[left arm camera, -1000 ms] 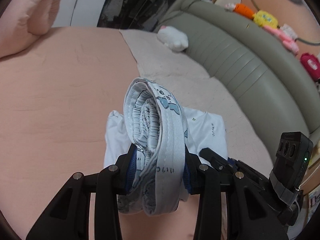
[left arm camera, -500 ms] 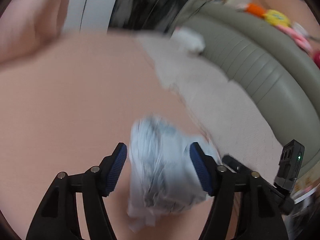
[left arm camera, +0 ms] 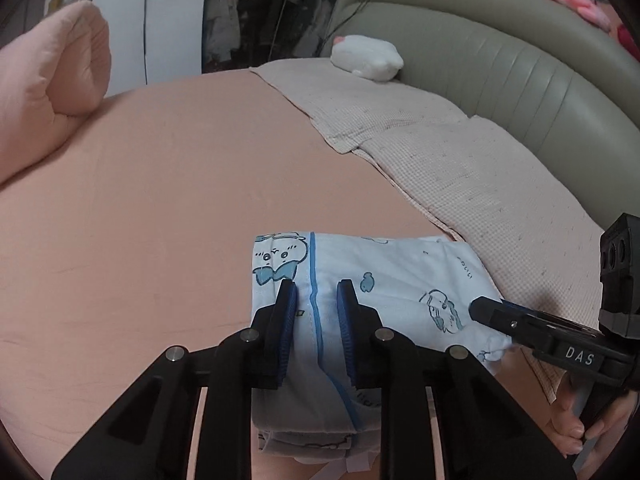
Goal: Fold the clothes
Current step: 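Carry the bundle with the left gripper onto the white clothes stack, release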
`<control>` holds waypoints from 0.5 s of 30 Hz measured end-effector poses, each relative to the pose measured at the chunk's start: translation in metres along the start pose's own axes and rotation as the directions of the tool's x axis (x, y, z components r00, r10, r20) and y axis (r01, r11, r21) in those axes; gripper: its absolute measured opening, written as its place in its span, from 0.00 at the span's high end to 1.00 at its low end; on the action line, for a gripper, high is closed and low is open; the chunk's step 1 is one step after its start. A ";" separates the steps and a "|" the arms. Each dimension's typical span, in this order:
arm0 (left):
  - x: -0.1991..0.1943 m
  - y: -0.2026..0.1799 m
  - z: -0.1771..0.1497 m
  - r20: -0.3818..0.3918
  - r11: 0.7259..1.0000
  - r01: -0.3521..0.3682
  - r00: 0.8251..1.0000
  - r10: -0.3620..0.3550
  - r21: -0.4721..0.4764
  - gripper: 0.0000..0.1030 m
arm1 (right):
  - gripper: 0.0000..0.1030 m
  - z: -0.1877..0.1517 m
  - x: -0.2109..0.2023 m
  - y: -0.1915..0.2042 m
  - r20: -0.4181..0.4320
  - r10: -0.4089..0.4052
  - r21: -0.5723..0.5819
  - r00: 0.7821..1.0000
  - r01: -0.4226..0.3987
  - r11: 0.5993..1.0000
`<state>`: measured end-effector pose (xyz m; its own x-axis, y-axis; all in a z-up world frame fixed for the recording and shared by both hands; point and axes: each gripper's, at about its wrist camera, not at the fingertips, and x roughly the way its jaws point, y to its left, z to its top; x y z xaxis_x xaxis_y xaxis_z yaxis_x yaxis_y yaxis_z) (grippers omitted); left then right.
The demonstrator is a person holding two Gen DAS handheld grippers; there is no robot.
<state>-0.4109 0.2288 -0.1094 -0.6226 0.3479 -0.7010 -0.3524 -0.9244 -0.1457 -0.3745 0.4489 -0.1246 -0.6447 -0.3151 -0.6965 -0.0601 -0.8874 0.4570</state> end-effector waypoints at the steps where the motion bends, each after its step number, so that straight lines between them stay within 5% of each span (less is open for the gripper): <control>1: 0.000 0.002 -0.003 0.008 1.000 0.001 1.000 -0.001 -0.010 0.78 | 0.60 -0.002 0.002 0.000 -0.001 -0.007 -0.003 1.000 0.007 1.000; 6: -0.005 0.007 -0.024 0.061 0.998 0.007 0.998 -0.004 -0.059 0.76 | 0.60 -0.012 0.011 -0.004 0.002 -0.040 0.000 0.999 0.040 0.999; 15: 0.000 -0.004 -0.016 0.060 0.999 -0.038 0.998 0.037 0.015 0.75 | 0.60 -0.005 -0.006 -0.029 0.025 -0.097 0.088 0.995 0.094 0.992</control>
<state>-0.3981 0.2301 -0.1204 -0.6758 0.3218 -0.6631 -0.3385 -0.9347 -0.1086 -0.3650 0.4746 -0.1363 -0.6551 -0.2191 -0.7231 -0.1871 -0.8802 0.4362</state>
